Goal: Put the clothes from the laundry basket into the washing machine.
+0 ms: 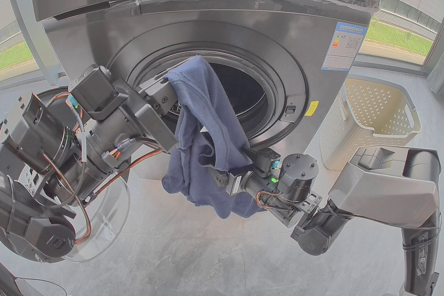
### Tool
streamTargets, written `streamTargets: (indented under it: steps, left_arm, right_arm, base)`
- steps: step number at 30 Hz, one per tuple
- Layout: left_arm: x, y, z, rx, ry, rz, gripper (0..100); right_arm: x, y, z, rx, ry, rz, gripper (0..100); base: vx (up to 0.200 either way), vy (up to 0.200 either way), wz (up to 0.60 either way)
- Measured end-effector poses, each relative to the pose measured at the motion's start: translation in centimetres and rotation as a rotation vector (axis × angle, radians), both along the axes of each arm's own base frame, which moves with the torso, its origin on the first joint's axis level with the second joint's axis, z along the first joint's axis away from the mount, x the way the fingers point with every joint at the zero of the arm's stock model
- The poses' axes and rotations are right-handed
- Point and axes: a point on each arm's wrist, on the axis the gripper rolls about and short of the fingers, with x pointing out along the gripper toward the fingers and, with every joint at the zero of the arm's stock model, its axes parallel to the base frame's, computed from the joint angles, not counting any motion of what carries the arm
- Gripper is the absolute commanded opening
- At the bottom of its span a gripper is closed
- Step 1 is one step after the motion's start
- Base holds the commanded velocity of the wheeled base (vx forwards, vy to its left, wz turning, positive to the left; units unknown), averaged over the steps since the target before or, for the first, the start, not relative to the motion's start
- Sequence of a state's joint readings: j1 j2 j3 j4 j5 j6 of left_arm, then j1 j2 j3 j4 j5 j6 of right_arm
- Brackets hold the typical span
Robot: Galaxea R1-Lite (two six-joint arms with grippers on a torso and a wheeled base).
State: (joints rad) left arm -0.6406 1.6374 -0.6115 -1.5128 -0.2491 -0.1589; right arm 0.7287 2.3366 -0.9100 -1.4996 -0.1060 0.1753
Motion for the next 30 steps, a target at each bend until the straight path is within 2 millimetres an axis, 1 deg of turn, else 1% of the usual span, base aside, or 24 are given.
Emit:
streamTargets:
  steps: [5, 16, 17, 22, 26, 30]
  left_arm:
    - [-0.4, -0.2, 0.1, -0.003, -0.005, -0.014, 0]
    - [-0.9, -0.3, 0.3, -0.007, -0.013, -0.036, 0]
    - [-0.9, -0.3, 0.3, -0.009, -0.014, -0.036, 0]
    - [-0.7, -0.2, 0.5, -0.014, -0.012, -0.025, 0]
    - [-0.5, -0.1, 0.5, -0.016, -0.006, -0.017, 0]
    - [-0.1, 0.3, 0.4, -0.014, -0.003, 0.005, 0]
  right_arm:
    - [0.4, 0.5, -0.1, 0.003, -0.015, 0.002, 100]
    - [1.7, 2.5, -0.5, 0.036, -0.061, 0.031, 100]
    - [1.9, 2.7, -0.4, 0.041, -0.066, 0.032, 0]
    - [2.3, 2.9, -0.5, 0.049, -0.075, 0.028, 0]
    - [2.5, 2.4, -0.3, 0.051, -0.077, 0.017, 0]
    - [2.3, 1.6, 0.2, 0.046, -0.071, 0.004, 0]
  base:
    - [0.0, 0.0, 0.0]
    - [0.0, 0.0, 0.0]
    - [0.0, 0.0, 0.0]
    - [0.0, 0.0, 0.0]
    - [0.0, 0.0, 0.0]
    - [0.0, 0.0, 0.0]
